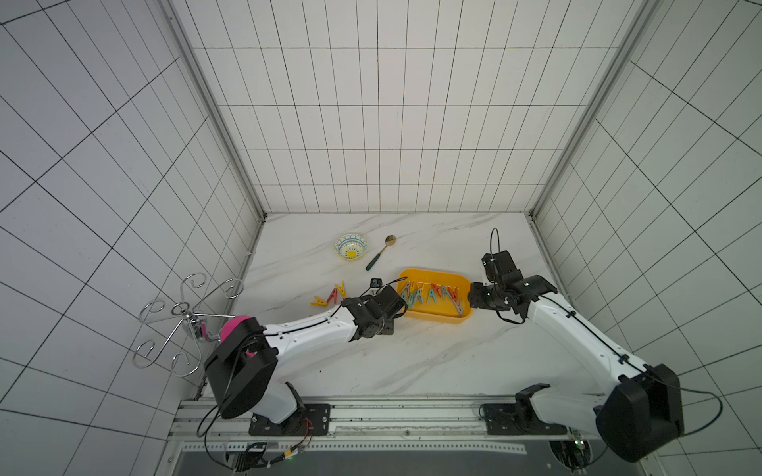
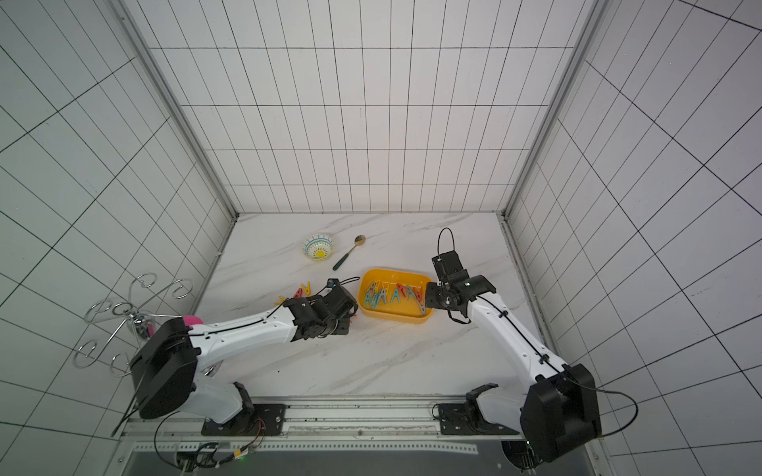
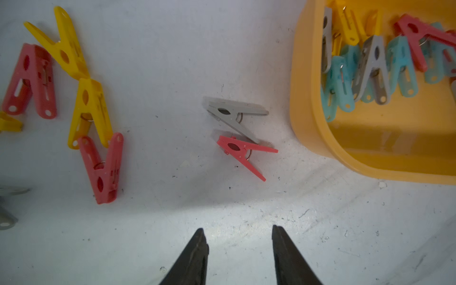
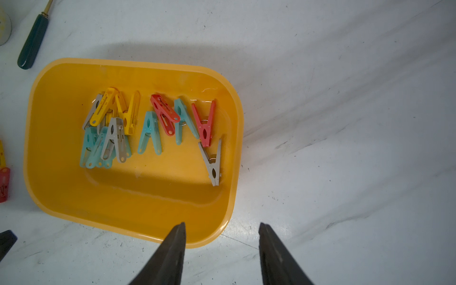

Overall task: Put the clothespins into the storage box
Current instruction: Place the clothespin in the storage box, then pick up the clothespin from the center of the board.

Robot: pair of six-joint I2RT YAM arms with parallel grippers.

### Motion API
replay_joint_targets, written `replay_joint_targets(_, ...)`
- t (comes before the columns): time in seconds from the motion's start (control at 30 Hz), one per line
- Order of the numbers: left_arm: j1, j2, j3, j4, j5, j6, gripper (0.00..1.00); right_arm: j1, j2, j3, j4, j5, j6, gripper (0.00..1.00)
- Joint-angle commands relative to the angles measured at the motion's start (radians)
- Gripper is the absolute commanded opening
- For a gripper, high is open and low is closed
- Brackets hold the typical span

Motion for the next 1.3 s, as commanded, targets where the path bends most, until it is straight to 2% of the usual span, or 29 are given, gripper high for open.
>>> replay_joint_targets(0.0,-0.003,0.048,-0.008,0.089,0.012,-0.038,0.45,0.001,-0.021,-0.004,-0.005,0.006,0.008,0.51)
replay_joint_targets(0.4,0.000,0.238,0.055,0.127,-0.018,-0.060,0.46,0.002,-0.031,-0.003,-0.014,0.004,0.001,0.52)
replay_joint_targets(0.63,0.006,0.269,0.065,0.130,-0.042,-0.070,0.45,0.002,-0.022,-0.007,-0.011,0.003,-0.002,0.52)
replay_joint_targets(0.73,0.009,0.272,0.067,0.109,-0.057,-0.069,0.39,0.002,-0.018,-0.006,-0.008,0.000,-0.002,0.52)
replay_joint_targets(1.07,0.012,0.213,0.049,0.087,-0.070,-0.051,0.07,0.002,-0.038,-0.025,-0.007,0.007,0.001,0.52)
replay_joint_targets(1.13,0.010,0.186,0.050,0.066,-0.075,-0.045,0.03,0.002,-0.042,-0.025,-0.009,0.007,0.001,0.52)
replay_joint_targets(1.27,-0.002,0.085,0.059,-0.005,-0.129,-0.043,0.03,0.001,-0.047,-0.020,-0.012,0.014,-0.005,0.52)
